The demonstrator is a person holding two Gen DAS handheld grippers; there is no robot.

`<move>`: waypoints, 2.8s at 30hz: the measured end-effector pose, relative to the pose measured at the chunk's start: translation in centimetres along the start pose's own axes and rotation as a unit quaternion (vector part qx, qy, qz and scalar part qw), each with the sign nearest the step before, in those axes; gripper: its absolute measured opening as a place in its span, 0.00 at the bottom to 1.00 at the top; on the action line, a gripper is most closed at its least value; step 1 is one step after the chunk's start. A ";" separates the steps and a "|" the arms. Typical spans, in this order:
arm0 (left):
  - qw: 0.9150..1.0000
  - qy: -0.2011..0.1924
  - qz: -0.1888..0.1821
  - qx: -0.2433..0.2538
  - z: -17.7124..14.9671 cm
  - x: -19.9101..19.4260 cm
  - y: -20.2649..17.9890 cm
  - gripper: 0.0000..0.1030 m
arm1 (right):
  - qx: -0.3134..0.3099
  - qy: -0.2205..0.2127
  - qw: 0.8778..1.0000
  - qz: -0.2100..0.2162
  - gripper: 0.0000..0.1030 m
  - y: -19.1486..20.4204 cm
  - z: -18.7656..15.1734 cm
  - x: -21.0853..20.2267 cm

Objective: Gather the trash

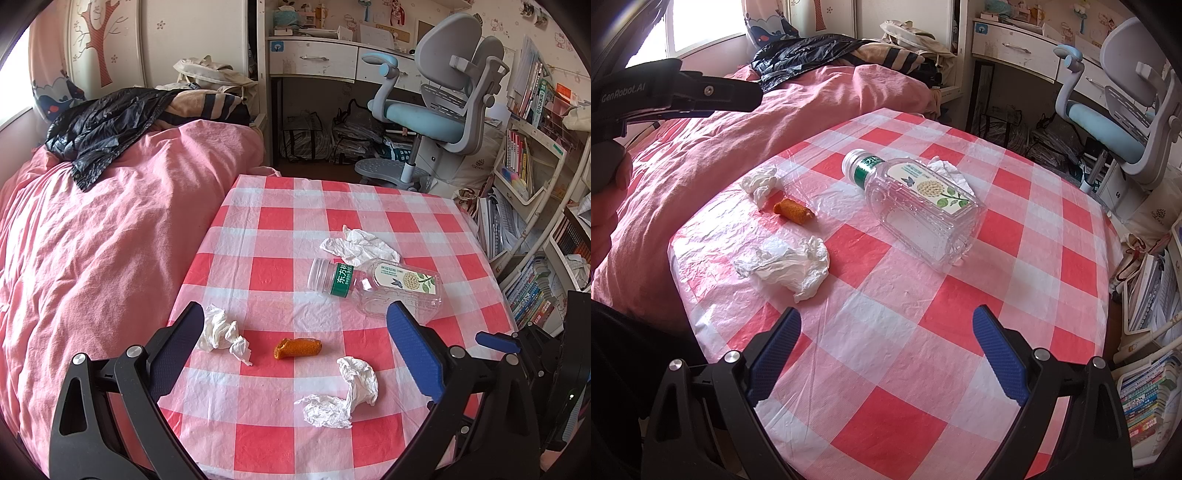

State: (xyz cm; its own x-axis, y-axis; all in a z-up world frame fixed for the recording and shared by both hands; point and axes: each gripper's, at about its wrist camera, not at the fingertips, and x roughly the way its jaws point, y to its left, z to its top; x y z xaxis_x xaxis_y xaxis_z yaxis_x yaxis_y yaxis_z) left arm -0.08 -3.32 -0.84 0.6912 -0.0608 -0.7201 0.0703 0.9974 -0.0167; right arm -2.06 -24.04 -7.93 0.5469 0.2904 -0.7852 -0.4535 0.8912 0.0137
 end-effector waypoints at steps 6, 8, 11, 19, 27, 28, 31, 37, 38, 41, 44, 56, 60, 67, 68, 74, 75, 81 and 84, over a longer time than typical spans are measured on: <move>1.000 0.000 -0.001 0.000 0.0 0.0 0.0 0.93 | 0.000 0.000 1.000 0.000 0.88 0.0 0.0 0.0; 1.000 -0.001 -0.005 0.002 0.2 -0.1 0.3 0.93 | 0.000 -0.001 1.000 0.000 0.88 0.1 0.0 0.0; 1.000 -0.008 -0.008 -0.014 0.8 -0.6 2.1 0.93 | 0.002 -0.006 1.000 -0.002 0.88 0.0 0.2 -0.1; 0.984 0.003 0.005 -0.180 0.7 -0.3 12.6 0.93 | -0.008 -0.020 1.000 -0.001 0.88 0.1 0.2 -0.6; 0.982 0.031 0.006 -0.184 -0.2 1.6 13.0 0.93 | -0.029 -0.022 0.999 0.031 0.87 1.8 0.9 0.9; 0.983 0.034 0.008 -0.179 -0.3 1.9 12.8 0.93 | -0.037 -0.020 0.998 0.035 0.87 2.5 1.2 1.2; 0.984 0.054 0.018 -0.169 -0.4 3.5 12.3 0.93 | -0.058 -0.015 0.997 0.051 0.87 4.5 1.7 2.1; 0.984 0.076 0.034 -0.159 -0.6 5.7 11.8 0.93 | -0.087 0.000 0.994 0.062 0.87 7.6 2.4 3.7; 0.984 0.080 0.041 -0.154 -0.7 6.2 11.7 0.93 | -0.086 0.004 0.994 0.060 0.87 7.7 2.4 4.0; 0.982 0.100 0.050 -0.154 -1.2 7.7 11.9 0.93 | -0.068 0.007 0.996 0.055 0.87 7.4 2.7 4.6; 0.979 0.122 0.058 -0.151 -1.8 9.6 11.6 0.93 | -0.031 0.009 0.998 0.061 0.87 6.3 3.1 5.3; 0.982 0.143 0.084 -0.090 -2.1 12.6 9.7 0.85 | -0.004 0.038 0.997 0.068 0.51 5.5 3.2 7.2; 0.983 0.153 0.073 -0.067 -2.6 13.4 9.2 0.47 | -0.007 0.046 0.996 0.069 0.33 5.0 2.8 7.1; 0.993 0.090 0.024 -0.077 -0.4 9.3 8.6 0.22 | -0.007 0.042 0.997 0.062 0.17 1.8 1.3 5.1; 0.994 0.077 0.015 -0.077 0.1 8.5 8.4 0.22 | -0.004 0.040 0.997 0.058 0.16 1.2 1.0 4.7; 0.996 0.043 -0.042 -0.067 1.3 5.5 6.4 0.22 | 0.023 0.023 0.998 0.049 0.15 -1.9 0.2 3.1; 0.996 0.043 -0.049 -0.064 1.3 5.3 6.0 0.22 | 0.025 0.020 0.998 0.050 0.15 -2.1 0.2 2.9; 0.996 0.044 -0.056 -0.044 0.8 4.8 4.1 0.22 | 0.024 0.020 0.998 0.055 0.15 -2.4 -0.1 2.4; 0.996 0.050 -0.058 -0.040 0.6 4.9 3.6 0.22 | 0.017 0.040 0.997 0.061 0.22 -2.2 -0.6 2.8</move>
State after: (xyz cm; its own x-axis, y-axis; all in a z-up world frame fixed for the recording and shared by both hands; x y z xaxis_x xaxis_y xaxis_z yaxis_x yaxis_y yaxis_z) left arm 3.98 -0.09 -4.04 0.6070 -0.1765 -0.7749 0.0865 0.9839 -0.1563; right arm 0.03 -25.34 -10.57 0.4302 0.3688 -0.8240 -0.4884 0.8627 0.1312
